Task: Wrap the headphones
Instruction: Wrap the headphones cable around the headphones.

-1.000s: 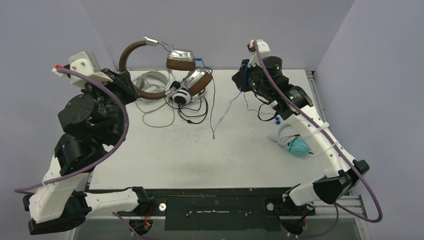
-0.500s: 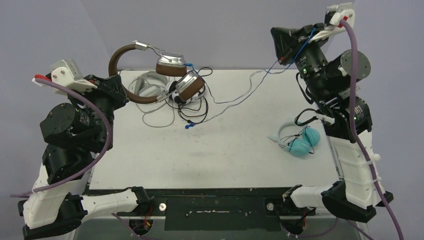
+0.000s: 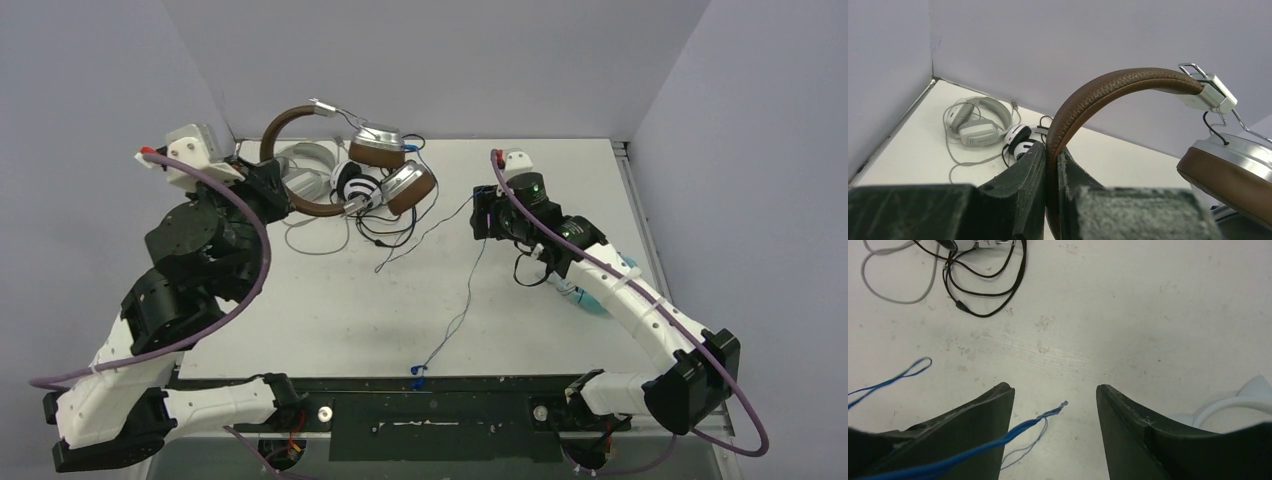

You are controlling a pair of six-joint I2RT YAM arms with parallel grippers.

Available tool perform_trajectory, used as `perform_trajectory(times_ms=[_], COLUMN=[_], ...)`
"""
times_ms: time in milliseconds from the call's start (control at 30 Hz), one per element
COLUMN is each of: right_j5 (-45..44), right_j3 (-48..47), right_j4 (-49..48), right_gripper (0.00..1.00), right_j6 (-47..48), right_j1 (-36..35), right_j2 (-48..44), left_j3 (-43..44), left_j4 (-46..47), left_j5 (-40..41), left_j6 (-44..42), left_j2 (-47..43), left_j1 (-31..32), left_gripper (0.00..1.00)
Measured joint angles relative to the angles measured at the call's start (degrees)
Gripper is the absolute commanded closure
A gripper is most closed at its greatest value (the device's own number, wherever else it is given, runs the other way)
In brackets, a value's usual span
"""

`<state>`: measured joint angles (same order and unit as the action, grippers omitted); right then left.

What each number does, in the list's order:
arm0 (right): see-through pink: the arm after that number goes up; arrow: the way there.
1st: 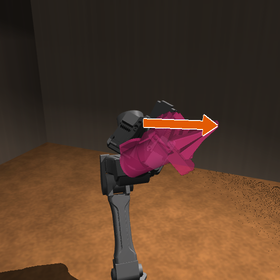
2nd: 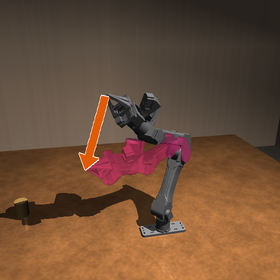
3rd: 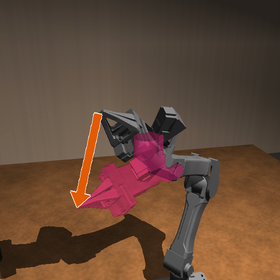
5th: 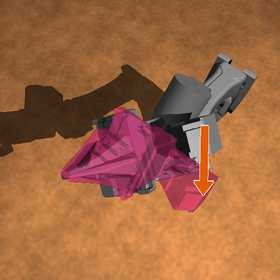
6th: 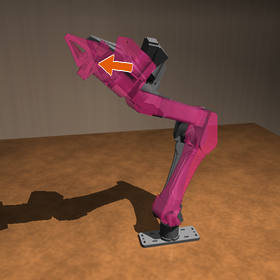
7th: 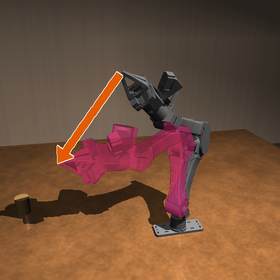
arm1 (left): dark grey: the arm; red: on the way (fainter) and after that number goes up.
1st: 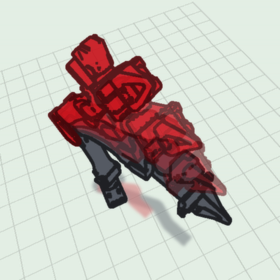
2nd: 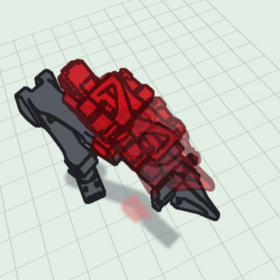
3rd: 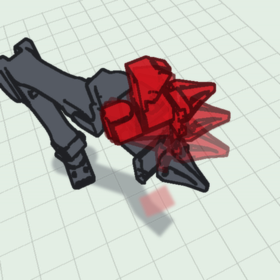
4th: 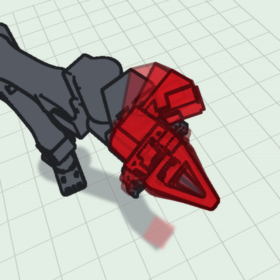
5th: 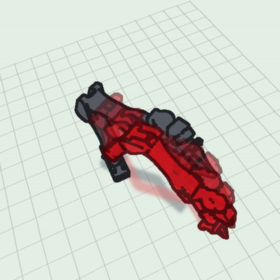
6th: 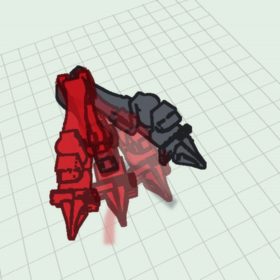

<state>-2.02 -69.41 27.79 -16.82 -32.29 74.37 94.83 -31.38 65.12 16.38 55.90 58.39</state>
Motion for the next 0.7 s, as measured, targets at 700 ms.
perform_trajectory(times_ms=[700], right_j5=[-8.85], right_j3=[23.28], right_j4=[1.33], right_gripper=[0.05], right_j6=[-10.4], right_j1=[0.13], right_j2=[-14.12], left_j3=[-30.73], left_j4=[-0.24], left_j5=[-43.08], left_j6=[20.68], left_j2=[10.6], left_j1=[-31.65], left_gripper=[1.0])
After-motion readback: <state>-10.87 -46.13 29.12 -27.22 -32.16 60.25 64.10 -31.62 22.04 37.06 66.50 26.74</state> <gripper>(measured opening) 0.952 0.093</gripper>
